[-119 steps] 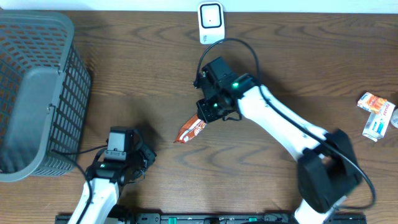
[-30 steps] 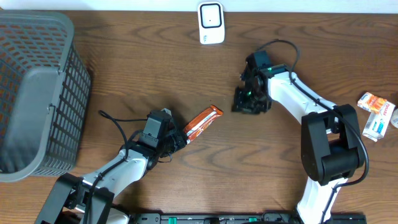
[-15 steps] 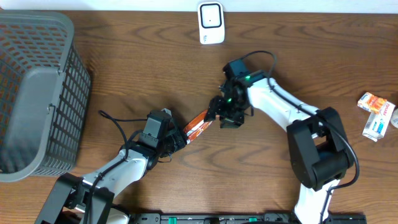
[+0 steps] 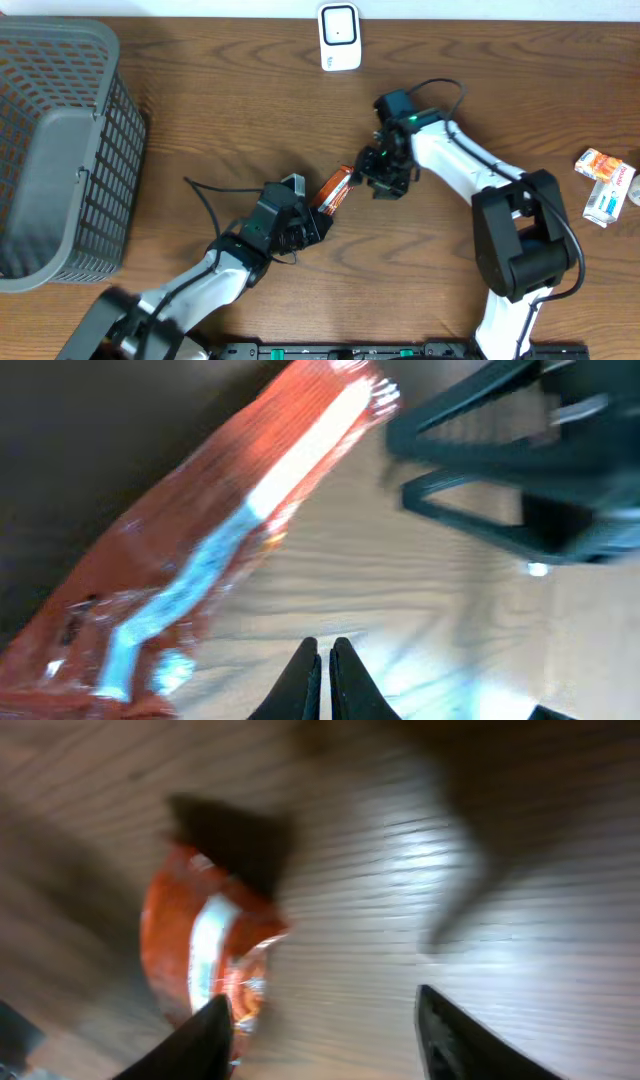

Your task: Scan the item barcode

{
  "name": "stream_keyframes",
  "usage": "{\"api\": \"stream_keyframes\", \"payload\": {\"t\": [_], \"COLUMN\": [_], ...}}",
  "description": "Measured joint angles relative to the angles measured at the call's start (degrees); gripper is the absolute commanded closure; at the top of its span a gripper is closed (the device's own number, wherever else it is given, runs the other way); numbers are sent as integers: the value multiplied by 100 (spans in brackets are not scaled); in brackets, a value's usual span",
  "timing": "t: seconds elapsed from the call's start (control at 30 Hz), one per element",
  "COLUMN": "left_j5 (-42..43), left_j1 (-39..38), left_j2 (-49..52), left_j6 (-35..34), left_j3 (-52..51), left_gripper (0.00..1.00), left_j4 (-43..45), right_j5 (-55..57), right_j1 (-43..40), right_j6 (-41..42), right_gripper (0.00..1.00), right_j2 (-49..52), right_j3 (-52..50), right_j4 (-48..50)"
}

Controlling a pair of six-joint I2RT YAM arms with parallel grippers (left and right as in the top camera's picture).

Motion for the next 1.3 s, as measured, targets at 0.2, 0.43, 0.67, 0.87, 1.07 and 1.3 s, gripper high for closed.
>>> {"api": "stream_keyframes", "payload": {"t": [0.2,0.43,0.67,0.87,1.07,1.3], "left_j5": [-313,-922,-1073,-1097,-1099,-1139], "left_j1": [13,538,1086,1213,1213,1213], "left_j2": [-1300,-2498,-3191,-3488,-3515,-3517], "left_j6": [105,380,680,916,1058,1497], "left_j3": [2,-7,-7,-7,-7,-2], "left_gripper": [92,92,88,87,83,37], "left_j4": [-577,-2116,-2667,-3093,-3259,-3303], "right_j5": [155,527,398,136,195,702], "right_j1": [-94,101,557,728,772,780], "right_j6": [-184,-170,-116,-407,-1209,-1751], "right_gripper": [90,90,92,87,59,50], "right_j2": [0,13,417,664,837,813], "right_j3": [0,-2,68,160,704,1733], "right_j4": [-127,105,1001,2205,1873,-267]}}
